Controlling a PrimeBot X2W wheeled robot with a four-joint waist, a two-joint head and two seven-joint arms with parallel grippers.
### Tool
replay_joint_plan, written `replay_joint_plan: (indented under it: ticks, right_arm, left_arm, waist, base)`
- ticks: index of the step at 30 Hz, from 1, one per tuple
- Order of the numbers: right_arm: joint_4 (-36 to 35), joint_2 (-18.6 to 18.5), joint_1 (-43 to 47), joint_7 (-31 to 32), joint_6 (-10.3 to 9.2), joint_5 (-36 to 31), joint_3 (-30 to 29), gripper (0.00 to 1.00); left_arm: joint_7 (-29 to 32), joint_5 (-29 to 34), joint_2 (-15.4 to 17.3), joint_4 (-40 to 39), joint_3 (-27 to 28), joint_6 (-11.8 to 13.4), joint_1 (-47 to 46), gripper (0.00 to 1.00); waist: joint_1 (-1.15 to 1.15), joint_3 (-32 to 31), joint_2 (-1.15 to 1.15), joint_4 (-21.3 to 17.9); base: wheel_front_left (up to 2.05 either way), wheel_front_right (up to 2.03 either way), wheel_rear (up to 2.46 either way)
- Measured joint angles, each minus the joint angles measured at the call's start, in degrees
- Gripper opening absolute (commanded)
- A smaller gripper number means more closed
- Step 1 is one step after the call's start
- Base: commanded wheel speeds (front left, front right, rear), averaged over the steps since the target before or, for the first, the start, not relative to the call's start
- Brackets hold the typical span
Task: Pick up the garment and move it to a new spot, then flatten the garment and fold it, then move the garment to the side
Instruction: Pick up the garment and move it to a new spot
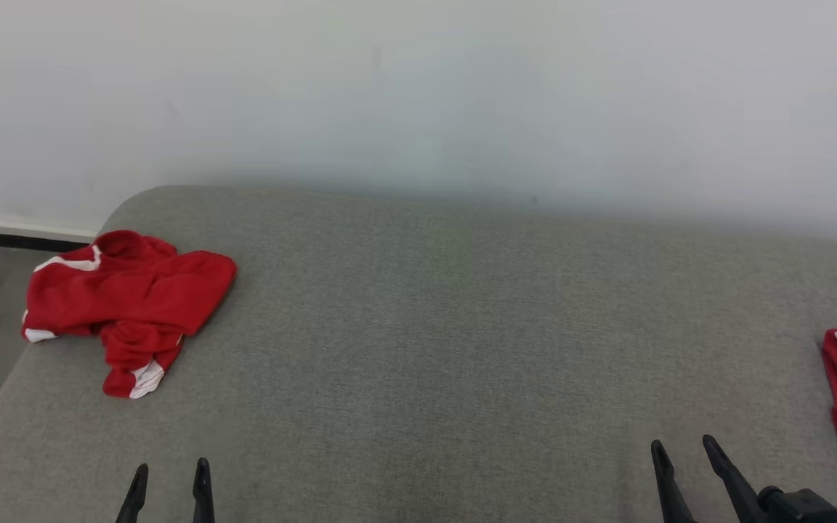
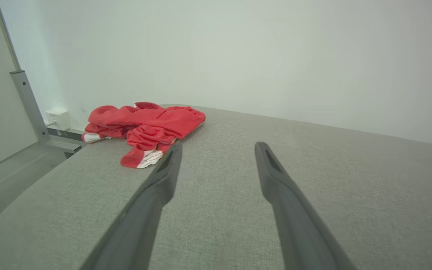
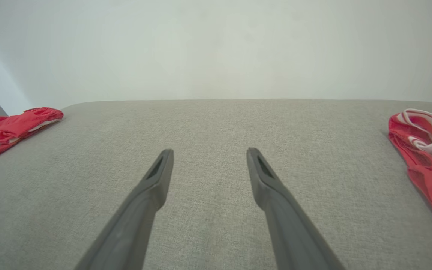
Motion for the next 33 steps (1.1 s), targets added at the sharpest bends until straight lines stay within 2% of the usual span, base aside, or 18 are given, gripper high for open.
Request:
replay_joint_plan:
  ticks: [13,20,26,33]
  right_arm:
    - [-0.02,1.03,-1.00,-0.75,0.00,-0.42,2.45,1.00]
    - [0.05,0.98,-4.40,-0.01,0.00,-0.40,6.03,1.00]
    - [0.85,-0.37,-7.25,0.88,0.00,0.31,9.12,1.00]
    - [1.59,-1.34,-8.33,1.23,0.00,1.25,10.53,1.00]
  left_arm:
    - [0.00,0.14,0.07,0.67,1.49,-0.09,1.19,1.00]
    - [0.00,-0.58,0.15,-1.01,5.60,-0.10,3.11,1.00]
    - [0.00,-1.76,0.04,-2.23,7.71,0.37,4.16,1.00]
    - [0.00,-3.14,0.03,-3.34,7.13,1.38,4.74,1.00]
  waist:
    - [0.00,-0.26,0.00,12.35]
    - [0.00,0.20,0.00,18.28]
    - [0.01,2.11,0.00,20.27]
    - [0.01,3.29,0.01,20.83]
  base:
    - [0.00,0.00,0.00]
    - [0.00,0.00,0.00]
    - [0.00,0.00,0.00]
    - [0.00,0.00,0.00]
